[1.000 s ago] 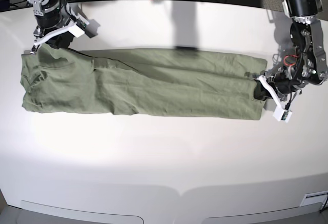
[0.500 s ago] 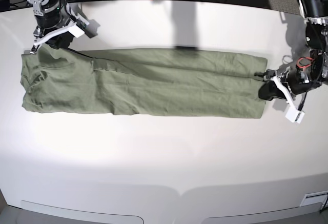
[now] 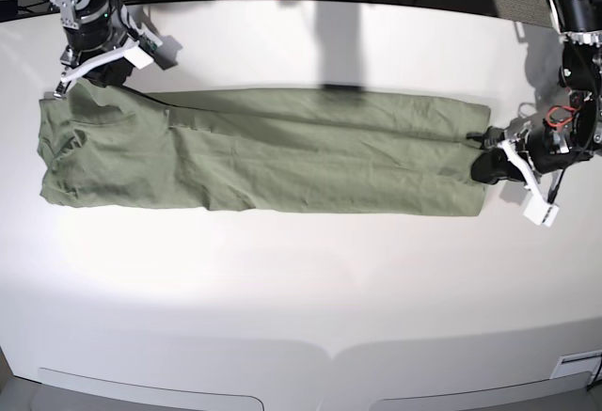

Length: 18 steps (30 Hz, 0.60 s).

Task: Fold the T-shirt properly
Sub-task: 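Pull the strip end with the left gripper to stretch the strip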

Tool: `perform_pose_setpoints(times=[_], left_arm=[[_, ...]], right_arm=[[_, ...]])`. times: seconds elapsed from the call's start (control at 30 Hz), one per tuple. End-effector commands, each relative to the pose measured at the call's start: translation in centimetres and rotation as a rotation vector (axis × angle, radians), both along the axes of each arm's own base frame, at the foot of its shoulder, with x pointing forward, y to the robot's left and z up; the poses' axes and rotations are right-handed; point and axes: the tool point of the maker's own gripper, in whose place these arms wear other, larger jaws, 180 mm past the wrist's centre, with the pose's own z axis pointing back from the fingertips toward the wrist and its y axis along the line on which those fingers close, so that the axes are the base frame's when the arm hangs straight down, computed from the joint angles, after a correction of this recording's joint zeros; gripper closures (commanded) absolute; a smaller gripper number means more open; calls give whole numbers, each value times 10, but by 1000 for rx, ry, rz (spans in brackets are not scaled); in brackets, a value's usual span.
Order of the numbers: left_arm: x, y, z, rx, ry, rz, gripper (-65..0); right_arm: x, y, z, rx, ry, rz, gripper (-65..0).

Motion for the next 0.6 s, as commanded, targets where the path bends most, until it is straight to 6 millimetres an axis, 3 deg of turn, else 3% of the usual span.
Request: perform_pose_setpoints(times=[0.0,0.17,0.27,0.4,0.57], left_arm=[[13,7,15,12,-65,10,0],[29,34,16,170,-174,61,0],[29,48,19,211,-179,62,0],[12,61,15,199,-145,63,0],[-24,51,1,106,-55,48,0]], right_arm=[[8,-2,10,-12,-38,10,0],[8,-1,10,-11,-38,11,0],[8,-2,10,-12,-38,10,0],[8,-2,10,-12,-38,10,0],[7,-2,10,-10,-36,8,0]])
